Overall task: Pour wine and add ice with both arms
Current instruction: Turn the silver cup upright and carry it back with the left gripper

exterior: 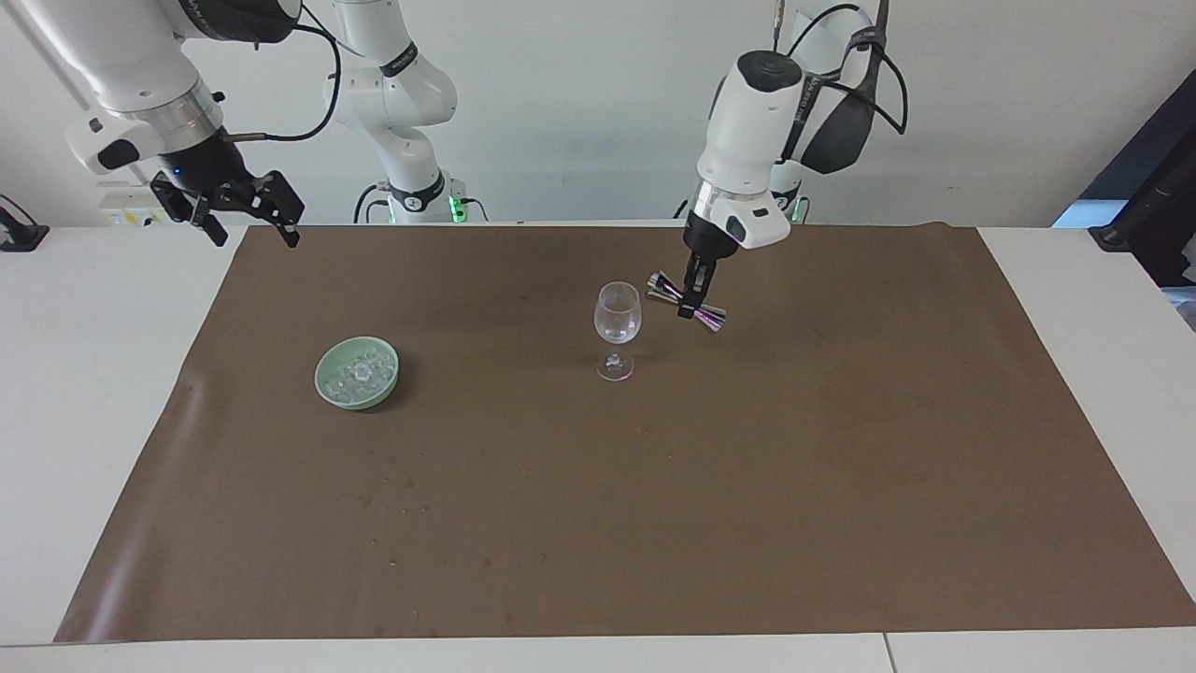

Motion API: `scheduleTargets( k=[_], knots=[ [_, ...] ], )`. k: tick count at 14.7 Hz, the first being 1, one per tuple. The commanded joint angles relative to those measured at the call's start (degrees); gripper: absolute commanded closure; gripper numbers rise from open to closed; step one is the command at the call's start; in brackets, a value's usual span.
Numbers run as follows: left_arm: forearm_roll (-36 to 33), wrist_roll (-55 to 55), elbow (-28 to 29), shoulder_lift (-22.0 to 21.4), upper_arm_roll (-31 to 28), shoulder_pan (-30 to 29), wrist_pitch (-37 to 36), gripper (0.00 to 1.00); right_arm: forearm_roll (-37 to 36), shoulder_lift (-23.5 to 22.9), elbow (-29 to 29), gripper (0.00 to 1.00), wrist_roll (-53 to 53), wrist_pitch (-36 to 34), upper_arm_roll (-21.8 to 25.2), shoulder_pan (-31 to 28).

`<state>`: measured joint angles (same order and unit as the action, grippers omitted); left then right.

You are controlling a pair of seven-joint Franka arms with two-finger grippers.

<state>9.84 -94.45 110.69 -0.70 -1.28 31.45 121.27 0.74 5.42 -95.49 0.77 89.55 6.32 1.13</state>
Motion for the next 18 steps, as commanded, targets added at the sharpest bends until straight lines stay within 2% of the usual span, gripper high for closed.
scheduleTargets(
  k=[1, 3, 7, 12, 14, 16, 18],
  knots=[
    [11.7, 12.7, 3.7, -1.8, 0.3, -7.6, -0.9, 1.00, 0.7, 0.1, -0.2, 0.00, 1.0, -0.1, 0.0, -0.3],
    [18.0, 18.7, 6.5, -2.5, 0.3, -12.6, -0.7, 1.00, 0.7, 0.0, -0.2, 0.00, 1.1, -0.1, 0.0, -0.6],
    [28.5, 26.3, 8.1, 0.2, 0.3, -22.9, -1.1, 1.00, 0.7, 1.1, -2.8, 0.00, 1.4, 0.4, 0.0, -0.5],
    [41.9, 34.2, 8.4, 5.9, 0.3, -35.7, -2.5, 1.00, 0.7, 1.9, -4.7, 0.00, 1.2, 1.5, 0.0, 0.0],
    [50.3, 35.7, 8.5, 8.7, 0.3, -38.8, -1.4, 1.00, 0.7, 2.5, -6.3, 0.00, 1.2, 3.4, 0.0, 0.0],
    [55.7, 38.3, 8.5, 11.9, 0.4, -43.2, -1.7, 1.00, 0.7, 4.1, -11.4, 0.00, 1.2, 7.6, 0.0, 0.0],
    [69.4, 44.5, 10.8, 13.5, 0.3, -45.2, -0.8, 1.00, 0.7, 6.0, -18.6, 0.00, 1.2, 14.7, 0.0, 0.0]
  ],
)
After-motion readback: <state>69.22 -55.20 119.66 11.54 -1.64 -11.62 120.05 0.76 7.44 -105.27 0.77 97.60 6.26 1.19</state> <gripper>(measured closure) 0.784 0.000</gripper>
